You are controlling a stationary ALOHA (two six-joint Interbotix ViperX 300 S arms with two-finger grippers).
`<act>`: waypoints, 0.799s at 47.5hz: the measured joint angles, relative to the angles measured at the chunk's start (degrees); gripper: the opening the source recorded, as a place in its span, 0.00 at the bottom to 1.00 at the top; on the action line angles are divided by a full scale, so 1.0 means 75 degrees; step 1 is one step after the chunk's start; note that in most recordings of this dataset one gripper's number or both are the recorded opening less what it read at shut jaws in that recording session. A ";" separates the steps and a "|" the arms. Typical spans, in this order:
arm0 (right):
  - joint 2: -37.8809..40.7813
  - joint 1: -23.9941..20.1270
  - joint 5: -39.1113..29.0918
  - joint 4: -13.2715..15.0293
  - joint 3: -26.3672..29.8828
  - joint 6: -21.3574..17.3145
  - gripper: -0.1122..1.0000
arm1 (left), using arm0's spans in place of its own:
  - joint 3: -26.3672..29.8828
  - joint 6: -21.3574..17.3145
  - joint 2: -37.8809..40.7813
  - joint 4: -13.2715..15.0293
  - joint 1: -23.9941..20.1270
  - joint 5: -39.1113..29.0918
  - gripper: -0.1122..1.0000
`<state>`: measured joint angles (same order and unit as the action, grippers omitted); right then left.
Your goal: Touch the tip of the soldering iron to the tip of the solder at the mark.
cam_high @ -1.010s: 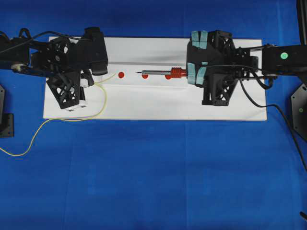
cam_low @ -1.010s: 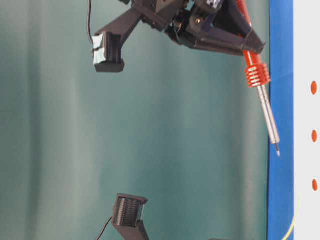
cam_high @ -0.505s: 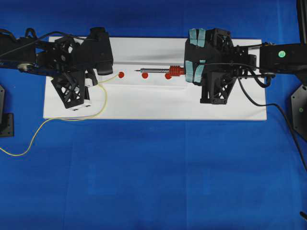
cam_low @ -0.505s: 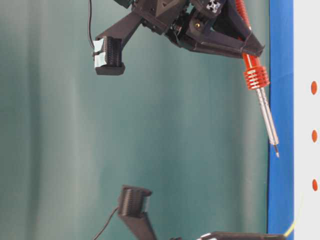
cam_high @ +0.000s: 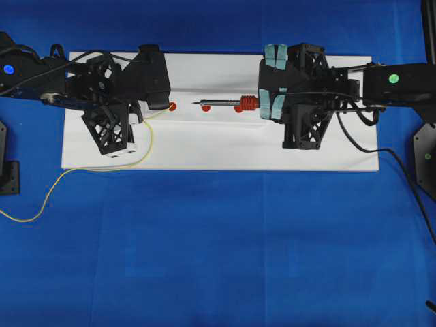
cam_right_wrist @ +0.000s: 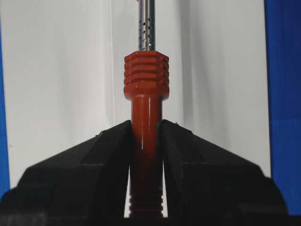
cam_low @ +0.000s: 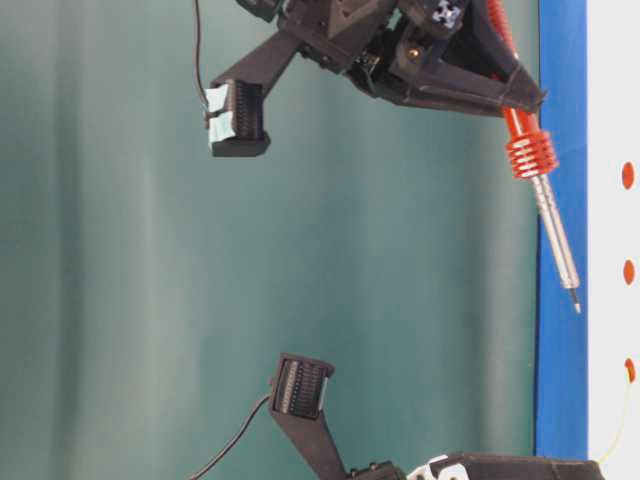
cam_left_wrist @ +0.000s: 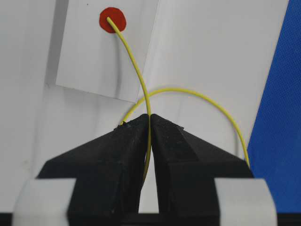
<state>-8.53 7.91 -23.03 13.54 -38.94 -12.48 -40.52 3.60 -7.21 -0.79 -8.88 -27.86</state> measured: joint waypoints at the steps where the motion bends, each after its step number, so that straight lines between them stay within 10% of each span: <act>1: 0.0012 0.0000 0.0000 0.0000 0.0000 0.0000 0.17 | -0.0012 -0.0012 0.0000 0.0012 0.0000 0.0000 0.13; 38: 0.1453 0.0012 0.0000 0.0012 0.1090 0.0059 0.17 | -0.0012 -0.0023 0.0000 0.0000 0.0000 -0.0105 0.13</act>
<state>2.37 8.00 -23.03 13.62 -30.76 -12.04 -40.61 3.43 -7.21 -0.79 -8.88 -28.65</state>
